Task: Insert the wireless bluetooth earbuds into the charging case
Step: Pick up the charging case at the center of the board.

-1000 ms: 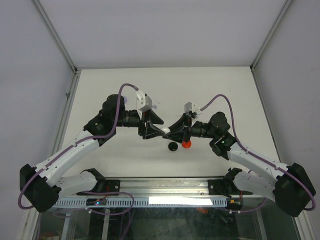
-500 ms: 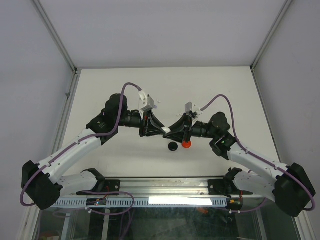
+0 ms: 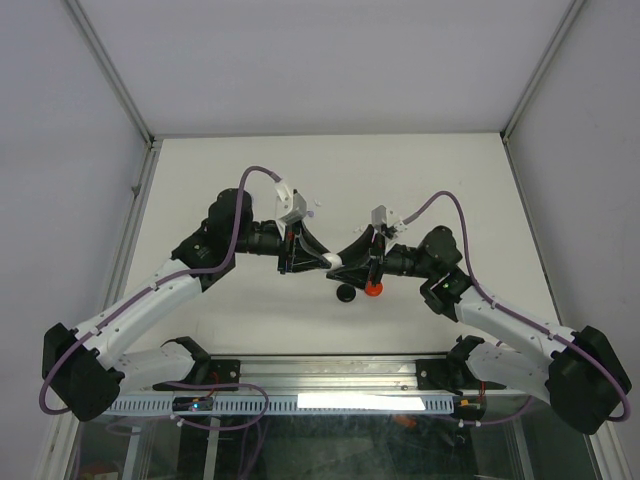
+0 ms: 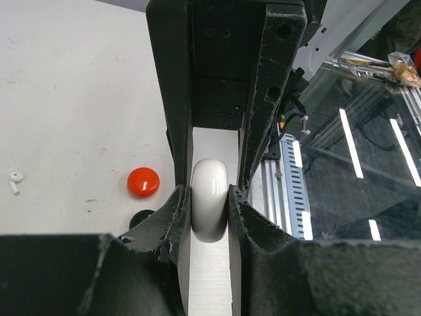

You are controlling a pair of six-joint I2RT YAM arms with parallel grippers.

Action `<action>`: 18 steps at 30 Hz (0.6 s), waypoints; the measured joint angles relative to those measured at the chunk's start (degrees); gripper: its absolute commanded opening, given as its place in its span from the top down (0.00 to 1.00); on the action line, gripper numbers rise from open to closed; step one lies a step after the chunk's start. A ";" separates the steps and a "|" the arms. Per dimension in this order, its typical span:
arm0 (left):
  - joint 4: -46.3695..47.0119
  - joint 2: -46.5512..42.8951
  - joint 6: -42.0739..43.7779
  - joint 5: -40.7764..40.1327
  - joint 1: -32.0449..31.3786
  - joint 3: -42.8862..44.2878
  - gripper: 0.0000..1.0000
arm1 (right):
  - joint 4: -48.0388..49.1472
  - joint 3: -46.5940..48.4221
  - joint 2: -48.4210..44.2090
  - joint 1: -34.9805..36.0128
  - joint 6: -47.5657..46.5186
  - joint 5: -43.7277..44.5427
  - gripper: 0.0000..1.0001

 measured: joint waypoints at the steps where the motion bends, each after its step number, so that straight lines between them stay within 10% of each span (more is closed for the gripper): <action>1: 0.31 -0.13 -0.07 0.00 0.00 -0.15 1.00 | 0.15 -0.04 0.00 0.00 0.13 0.00 0.62; 13: 1.51 -0.87 -0.74 -0.07 0.00 -0.74 0.88 | 2.14 -0.09 0.28 -0.13 1.68 -0.28 0.94; 18: 1.97 -1.46 -1.53 -0.81 -0.02 -1.16 0.65 | 2.56 -0.09 0.28 -0.13 1.73 -0.70 0.98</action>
